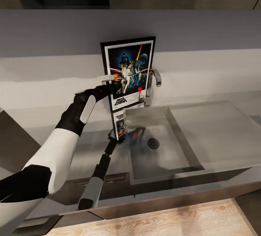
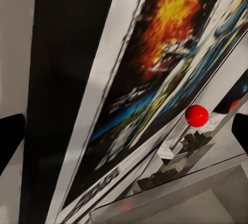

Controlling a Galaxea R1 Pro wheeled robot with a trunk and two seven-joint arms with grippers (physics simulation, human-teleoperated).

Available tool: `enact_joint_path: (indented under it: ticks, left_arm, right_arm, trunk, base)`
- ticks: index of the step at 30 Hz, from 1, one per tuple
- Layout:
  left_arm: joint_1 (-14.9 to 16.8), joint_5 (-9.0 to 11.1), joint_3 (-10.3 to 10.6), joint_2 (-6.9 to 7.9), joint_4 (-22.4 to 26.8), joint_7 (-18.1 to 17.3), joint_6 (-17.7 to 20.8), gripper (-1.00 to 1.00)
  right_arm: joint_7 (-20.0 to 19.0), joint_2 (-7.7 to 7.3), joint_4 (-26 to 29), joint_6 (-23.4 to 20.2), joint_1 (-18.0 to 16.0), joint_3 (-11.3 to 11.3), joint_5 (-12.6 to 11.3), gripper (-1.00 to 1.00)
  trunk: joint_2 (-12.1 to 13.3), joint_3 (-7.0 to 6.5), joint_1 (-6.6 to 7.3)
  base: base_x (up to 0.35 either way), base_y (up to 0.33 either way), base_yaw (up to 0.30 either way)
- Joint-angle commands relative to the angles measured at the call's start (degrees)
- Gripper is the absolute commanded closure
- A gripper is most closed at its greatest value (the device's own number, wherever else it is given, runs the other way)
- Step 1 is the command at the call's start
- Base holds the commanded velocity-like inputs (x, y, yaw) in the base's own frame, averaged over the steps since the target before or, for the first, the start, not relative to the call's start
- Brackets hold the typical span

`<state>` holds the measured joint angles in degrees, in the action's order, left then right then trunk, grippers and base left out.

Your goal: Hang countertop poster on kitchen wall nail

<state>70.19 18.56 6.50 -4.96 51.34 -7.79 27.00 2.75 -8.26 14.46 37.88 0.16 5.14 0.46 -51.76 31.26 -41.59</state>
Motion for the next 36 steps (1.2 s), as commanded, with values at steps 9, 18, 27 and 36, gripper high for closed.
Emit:
enact_joint_path:
  ticks: [9, 18, 27, 36]
  left_arm:
    - [0.0, 0.3, -0.1, 0.04, 0.0, 0.0, 0.5, -1.00]
    - [0.0, 0.3, -0.1, 0.04, 0.0, 0.0, 0.5, -1.00]
    - [0.0, 0.3, -0.1, 0.04, 0.0, 0.0, 0.5, -1.00]
    - [0.0, 0.2, -0.2, 0.07, 0.0, 0.0, 0.6, 1.00]
  right_arm:
    - [0.1, 0.01, 0.1, 0.1, 0.0, 0.1, 0.1, -1.00]
    - [0.1, 0.00, 0.1, 0.1, 0.0, 0.0, 0.1, -1.00]
    - [0.1, 0.00, 0.1, 0.1, 0.0, 0.0, 0.1, -1.00]
    - [0.1, 0.00, 0.1, 0.1, 0.0, 0.0, 0.1, -1.00]
  trunk:
    - [0.0, 0.05, -0.01]
    - [0.0, 0.05, -0.01]
    - [0.0, 0.05, -0.01]
    - [0.0, 0.05, -0.01]
  base:
    - [0.000, 0.000, 0.000]
    - [0.000, 0.000, 0.000]
    - [0.000, 0.000, 0.000]
    - [0.000, 0.000, 0.000]
